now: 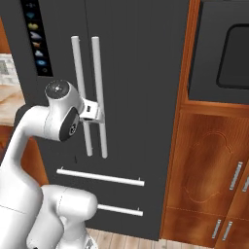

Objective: Retrieve the tangerine and kiwi from the fridge and place them into the bowl on the dining table.

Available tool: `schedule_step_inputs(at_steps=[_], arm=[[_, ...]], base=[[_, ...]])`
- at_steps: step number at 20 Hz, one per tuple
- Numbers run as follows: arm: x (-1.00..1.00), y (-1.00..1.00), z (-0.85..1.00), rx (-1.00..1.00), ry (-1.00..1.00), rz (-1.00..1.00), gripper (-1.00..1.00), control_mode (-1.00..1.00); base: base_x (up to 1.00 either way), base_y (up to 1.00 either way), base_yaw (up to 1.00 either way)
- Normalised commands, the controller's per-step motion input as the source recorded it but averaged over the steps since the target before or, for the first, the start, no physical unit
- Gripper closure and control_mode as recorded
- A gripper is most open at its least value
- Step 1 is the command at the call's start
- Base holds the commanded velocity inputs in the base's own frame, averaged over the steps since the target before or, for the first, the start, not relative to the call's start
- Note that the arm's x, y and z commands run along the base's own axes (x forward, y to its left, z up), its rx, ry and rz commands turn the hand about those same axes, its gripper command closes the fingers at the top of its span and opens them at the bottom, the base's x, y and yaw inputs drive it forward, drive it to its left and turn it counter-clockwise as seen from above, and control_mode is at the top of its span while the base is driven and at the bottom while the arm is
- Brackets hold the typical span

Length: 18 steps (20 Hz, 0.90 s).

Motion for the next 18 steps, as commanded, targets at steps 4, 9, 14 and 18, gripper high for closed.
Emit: schedule_step_inputs(at_steps=[4,9,14,18], arm=[[0.78,-0.14,0.20,0.00,-0.21,0.00,-1.00,-1.00],[0.77,-0.07,0.05,0.00,-0.24,0.04,-1.00,-1.00],[0.86,-0.05,0.12,0.00,-0.06,0.02,-1.00,-1.00],[0.94,0.00,0.07,0.00,0.00,0.00,-1.00,-1.00]], base=[[0.00,0.00,0.00],[0.00,0.00,0.00],[0.00,0.00,0.00],[0.00,0.00,0.00]])
